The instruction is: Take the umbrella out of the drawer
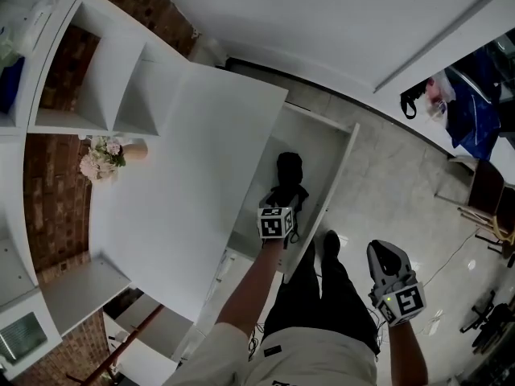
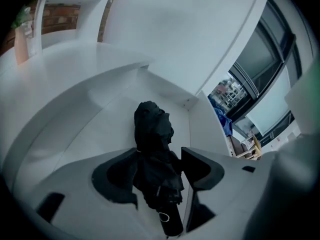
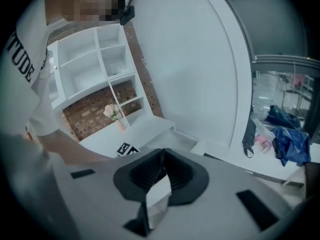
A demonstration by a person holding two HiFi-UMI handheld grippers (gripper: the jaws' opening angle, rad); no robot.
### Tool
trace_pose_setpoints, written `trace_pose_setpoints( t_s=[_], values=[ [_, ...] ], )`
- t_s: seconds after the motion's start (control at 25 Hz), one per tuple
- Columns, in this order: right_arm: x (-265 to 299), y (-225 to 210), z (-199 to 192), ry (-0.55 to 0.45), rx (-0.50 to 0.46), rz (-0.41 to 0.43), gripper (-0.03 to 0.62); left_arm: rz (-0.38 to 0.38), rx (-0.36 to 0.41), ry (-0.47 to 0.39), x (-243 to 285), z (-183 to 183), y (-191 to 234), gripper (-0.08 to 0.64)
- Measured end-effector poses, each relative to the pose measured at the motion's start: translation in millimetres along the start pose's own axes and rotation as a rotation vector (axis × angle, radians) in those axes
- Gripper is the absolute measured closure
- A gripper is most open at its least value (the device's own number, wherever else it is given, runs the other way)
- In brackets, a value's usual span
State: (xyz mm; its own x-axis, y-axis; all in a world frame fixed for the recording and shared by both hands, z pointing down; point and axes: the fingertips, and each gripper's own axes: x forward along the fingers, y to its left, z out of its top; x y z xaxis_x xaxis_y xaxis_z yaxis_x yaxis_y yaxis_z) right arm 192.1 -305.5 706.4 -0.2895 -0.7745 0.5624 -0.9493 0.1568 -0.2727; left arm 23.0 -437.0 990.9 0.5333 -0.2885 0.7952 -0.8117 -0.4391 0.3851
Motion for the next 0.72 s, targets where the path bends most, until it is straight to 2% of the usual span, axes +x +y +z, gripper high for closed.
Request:
trace_pose_setpoints(
  t_s=[0.36, 0.52, 0.64, 0.72],
  values=[
    [2, -5, -19, 0.018, 0.033, -0.034, 0.554, 0.059, -0.033, 0.088, 40, -14, 13, 0.236],
    [1, -9, -26, 0.032, 0.044, -0.046, 0.554, 0.066, -0.051, 0.092, 54, -18, 15, 0.236],
    [1, -12, -28, 0.037, 0.049, -0.052, 0.554, 0.082, -0.025, 0.080, 58, -18, 16, 0.238],
    [2, -14, -28, 0.035, 0.054, -0.056, 0.554, 0.071, -0.023, 0.071, 57, -17, 14, 0.279]
  ],
)
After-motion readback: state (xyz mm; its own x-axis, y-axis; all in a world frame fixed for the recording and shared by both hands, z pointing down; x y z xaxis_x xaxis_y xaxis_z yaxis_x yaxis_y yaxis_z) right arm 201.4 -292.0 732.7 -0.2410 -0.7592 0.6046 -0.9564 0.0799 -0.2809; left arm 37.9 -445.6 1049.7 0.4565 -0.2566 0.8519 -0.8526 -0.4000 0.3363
